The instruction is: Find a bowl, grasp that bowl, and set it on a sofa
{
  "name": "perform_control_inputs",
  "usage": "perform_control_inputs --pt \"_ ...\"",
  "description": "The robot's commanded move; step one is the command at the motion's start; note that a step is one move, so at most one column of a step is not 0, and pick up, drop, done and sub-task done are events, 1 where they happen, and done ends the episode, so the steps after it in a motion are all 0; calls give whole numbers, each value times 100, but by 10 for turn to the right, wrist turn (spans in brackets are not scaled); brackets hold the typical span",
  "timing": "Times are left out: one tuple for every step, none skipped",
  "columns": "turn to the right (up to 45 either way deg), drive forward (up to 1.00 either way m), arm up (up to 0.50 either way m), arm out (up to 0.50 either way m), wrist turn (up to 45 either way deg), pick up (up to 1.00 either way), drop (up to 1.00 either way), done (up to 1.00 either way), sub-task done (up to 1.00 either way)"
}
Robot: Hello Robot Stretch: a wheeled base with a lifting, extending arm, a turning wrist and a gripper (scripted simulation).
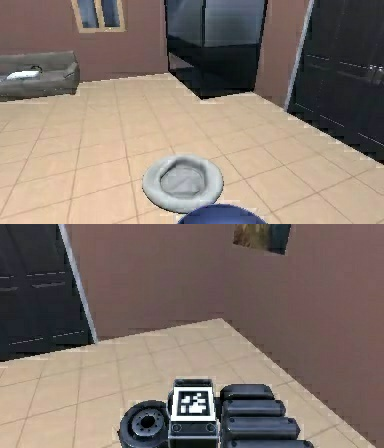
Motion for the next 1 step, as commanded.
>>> perform_control_inputs --pt "-30 0 0 0 0 0 0 0 0"
